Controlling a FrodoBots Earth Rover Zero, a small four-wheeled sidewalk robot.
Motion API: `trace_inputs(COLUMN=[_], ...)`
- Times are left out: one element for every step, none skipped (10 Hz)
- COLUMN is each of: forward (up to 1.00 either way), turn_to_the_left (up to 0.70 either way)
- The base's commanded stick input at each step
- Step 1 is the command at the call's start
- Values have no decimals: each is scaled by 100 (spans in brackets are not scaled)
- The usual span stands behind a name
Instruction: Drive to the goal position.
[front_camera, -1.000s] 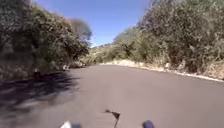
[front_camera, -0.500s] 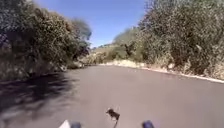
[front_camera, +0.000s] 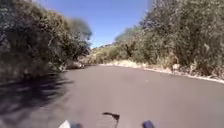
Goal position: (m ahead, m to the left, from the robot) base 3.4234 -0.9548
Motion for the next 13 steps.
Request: trace_inputs(forward=[85, 85, 85, 85, 85, 85, 85, 85, 85, 85, 85, 85, 85], turn_to_the_left=[0, 0, 0, 0, 0, 0, 0, 0, 0, 0, 0, 0, 0])
